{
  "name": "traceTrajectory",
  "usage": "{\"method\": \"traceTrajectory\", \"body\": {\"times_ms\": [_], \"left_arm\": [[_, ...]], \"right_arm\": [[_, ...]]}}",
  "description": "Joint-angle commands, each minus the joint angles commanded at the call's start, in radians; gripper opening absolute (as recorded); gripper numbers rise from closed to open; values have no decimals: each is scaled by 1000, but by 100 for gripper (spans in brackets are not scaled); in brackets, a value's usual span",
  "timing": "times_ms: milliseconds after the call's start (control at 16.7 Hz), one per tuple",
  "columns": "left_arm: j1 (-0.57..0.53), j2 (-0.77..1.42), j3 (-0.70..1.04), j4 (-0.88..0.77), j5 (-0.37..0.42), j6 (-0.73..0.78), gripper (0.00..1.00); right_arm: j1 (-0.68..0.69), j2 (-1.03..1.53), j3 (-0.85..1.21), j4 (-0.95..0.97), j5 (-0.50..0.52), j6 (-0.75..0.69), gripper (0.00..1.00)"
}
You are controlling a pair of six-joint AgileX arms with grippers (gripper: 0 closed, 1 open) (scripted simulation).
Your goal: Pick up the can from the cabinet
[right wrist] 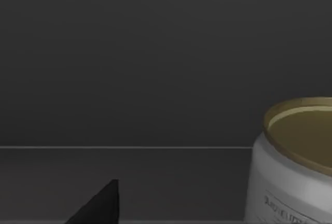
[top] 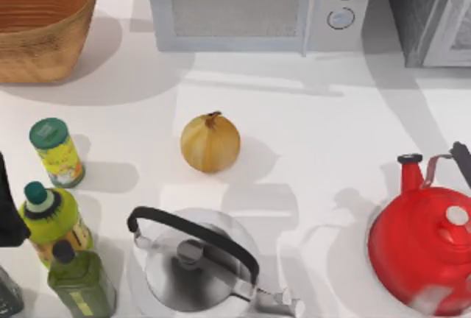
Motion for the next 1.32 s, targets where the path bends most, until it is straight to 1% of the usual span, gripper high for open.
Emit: {"method": "traceTrajectory", "body": {"times_ms": [60, 840, 900, 1320], "left_arm": [[0, 0, 0, 0, 0, 0, 100], [0, 0, 0, 0, 0, 0, 100], [0, 0, 0, 0, 0, 0, 100], [0, 0, 0, 0, 0, 0, 100]], "right_arm": [[0, 0, 0, 0, 0, 0, 100], [0, 0, 0, 0, 0, 0, 2], [0, 0, 0, 0, 0, 0, 0], [0, 0, 0, 0, 0, 0, 0]]}}
